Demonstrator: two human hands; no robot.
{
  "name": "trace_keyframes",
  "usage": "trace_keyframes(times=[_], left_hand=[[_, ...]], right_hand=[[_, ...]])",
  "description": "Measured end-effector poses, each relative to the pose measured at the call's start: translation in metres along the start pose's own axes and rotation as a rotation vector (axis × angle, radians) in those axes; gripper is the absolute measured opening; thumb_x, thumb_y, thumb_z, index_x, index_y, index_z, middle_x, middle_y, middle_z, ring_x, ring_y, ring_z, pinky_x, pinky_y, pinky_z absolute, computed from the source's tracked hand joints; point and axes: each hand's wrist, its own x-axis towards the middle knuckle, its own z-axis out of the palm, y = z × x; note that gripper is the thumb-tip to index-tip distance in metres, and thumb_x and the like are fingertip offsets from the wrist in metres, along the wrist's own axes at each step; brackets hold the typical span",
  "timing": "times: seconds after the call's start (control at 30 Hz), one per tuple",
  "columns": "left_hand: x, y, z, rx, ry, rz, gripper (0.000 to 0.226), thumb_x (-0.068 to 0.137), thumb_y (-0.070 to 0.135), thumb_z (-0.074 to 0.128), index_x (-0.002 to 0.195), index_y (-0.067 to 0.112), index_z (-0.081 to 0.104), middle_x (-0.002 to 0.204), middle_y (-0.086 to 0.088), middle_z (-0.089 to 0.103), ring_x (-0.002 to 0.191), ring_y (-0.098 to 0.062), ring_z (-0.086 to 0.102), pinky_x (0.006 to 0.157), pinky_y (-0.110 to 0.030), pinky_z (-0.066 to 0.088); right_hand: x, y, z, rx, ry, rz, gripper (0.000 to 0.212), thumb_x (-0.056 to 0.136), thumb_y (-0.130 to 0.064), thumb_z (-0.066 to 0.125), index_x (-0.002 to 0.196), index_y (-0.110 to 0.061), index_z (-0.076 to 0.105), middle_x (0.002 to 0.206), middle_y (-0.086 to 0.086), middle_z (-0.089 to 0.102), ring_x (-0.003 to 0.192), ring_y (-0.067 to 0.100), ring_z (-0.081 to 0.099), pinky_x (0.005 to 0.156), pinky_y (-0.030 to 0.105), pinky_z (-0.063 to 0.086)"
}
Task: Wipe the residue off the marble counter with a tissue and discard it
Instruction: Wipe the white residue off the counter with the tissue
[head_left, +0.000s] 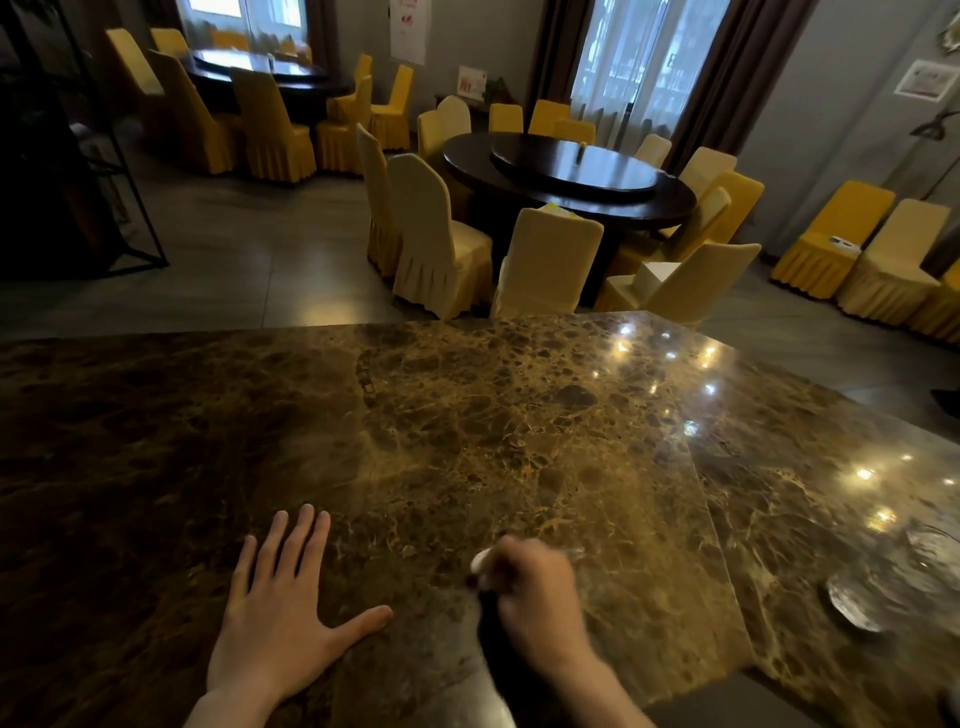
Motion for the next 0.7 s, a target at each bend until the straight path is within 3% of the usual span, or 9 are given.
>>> trace_keyframes(times=[0.1,0.17,0.27,0.4,0.5,0.6,0.7], left_hand=[[0.0,0.0,0.001,0.007,-0.005,-0.001,0.136,0.055,0.112,0.012,0.157,0.029,-0.018,0.167,0.01,-0.022,0.151,-0.014,-0.03,0.128,-0.047,-0.013],[-0.001,0.0,0.001,0.013,-0.006,0.004,0.135,0.054,0.112,0.011,0.157,0.029,-0.019,0.167,0.01,-0.023,0.151,-0.014,-0.03,0.128,-0.047,-0.014],[0.0,0.0,0.001,0.022,-0.01,0.0,0.135,0.054,0.112,0.01,0.156,0.029,-0.02,0.167,0.01,-0.023,0.151,-0.014,-0.03,0.128,-0.048,-0.013],[0.002,-0.001,0.004,0.017,0.002,0.0,0.135,0.054,0.112,0.012,0.156,0.03,-0.019,0.167,0.011,-0.023,0.151,-0.013,-0.03,0.128,-0.048,-0.013],[0.001,-0.002,0.005,0.021,0.007,-0.004,0.134,0.055,0.112,0.013,0.156,0.03,-0.018,0.167,0.011,-0.022,0.151,-0.013,-0.03,0.128,-0.047,-0.013],[0.002,-0.003,0.005,0.021,0.006,-0.003,0.134,0.055,0.112,0.014,0.156,0.031,-0.018,0.167,0.011,-0.022,0.152,-0.013,-0.029,0.128,-0.048,-0.012],[0.002,-0.002,0.005,0.018,0.007,0.001,0.134,0.055,0.112,0.014,0.156,0.031,-0.018,0.167,0.011,-0.022,0.151,-0.013,-0.03,0.128,-0.047,-0.013]], right_hand=[[0.017,0.034,-0.044,0.132,0.376,0.245,0.038,0.078,0.006,0.073,0.071,-0.031,0.068,0.072,-0.017,0.07,0.074,-0.001,0.066,0.07,0.026,0.053],[0.027,0.053,-0.066,0.058,0.48,0.322,0.037,0.08,0.004,0.075,0.078,-0.033,0.068,0.076,-0.018,0.068,0.076,0.003,0.066,0.07,0.024,0.051],[0.029,0.065,-0.061,-0.112,0.35,0.344,0.024,0.084,0.0,0.069,0.091,-0.022,0.073,0.09,0.0,0.073,0.089,0.021,0.066,0.077,0.033,0.053],[0.013,0.044,-0.026,-0.214,0.327,0.219,0.027,0.08,0.008,0.065,0.076,-0.019,0.069,0.079,-0.004,0.066,0.078,0.016,0.055,0.064,0.029,0.043],[0.002,0.018,-0.001,-0.234,0.176,0.036,0.025,0.074,0.003,0.068,0.077,-0.021,0.071,0.078,-0.008,0.067,0.078,0.013,0.057,0.065,0.03,0.048],[0.001,-0.001,0.002,0.066,0.083,0.036,0.028,0.076,0.0,0.071,0.079,-0.027,0.075,0.079,-0.015,0.073,0.081,0.001,0.066,0.073,0.022,0.054],[0.016,0.006,-0.021,0.487,0.184,0.344,0.033,0.077,0.005,0.076,0.076,-0.028,0.078,0.079,-0.008,0.078,0.073,0.005,0.072,0.069,0.024,0.059]])
